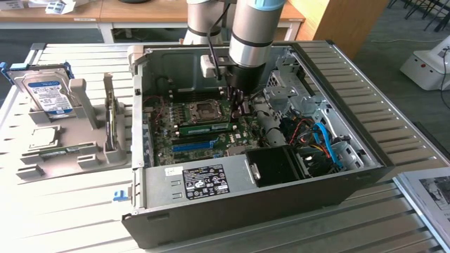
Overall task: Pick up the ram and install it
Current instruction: 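Press down the ram until it locks into place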
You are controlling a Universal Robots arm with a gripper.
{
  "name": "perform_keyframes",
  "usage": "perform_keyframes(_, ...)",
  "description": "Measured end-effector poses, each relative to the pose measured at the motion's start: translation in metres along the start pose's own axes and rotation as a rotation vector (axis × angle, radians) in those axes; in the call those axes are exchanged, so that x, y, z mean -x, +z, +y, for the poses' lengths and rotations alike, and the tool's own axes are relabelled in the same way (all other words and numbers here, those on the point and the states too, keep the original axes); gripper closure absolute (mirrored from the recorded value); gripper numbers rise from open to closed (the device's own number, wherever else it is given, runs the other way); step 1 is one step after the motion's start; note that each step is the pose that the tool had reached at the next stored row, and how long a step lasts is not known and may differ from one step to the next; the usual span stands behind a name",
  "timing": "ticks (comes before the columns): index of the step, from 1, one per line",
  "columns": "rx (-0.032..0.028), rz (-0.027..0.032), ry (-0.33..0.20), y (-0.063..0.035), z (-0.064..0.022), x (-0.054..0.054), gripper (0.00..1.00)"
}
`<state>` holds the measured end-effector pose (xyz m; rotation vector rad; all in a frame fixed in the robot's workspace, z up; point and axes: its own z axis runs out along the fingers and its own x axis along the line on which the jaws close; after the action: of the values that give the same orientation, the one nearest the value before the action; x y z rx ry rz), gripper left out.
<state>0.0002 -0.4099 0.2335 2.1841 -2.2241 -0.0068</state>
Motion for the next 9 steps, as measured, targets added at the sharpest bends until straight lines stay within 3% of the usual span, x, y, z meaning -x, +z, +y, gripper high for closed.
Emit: perform_keyframes(9,0.0000,-0.0002,0.000,0.0004,0.0000,0.0014,0.90)
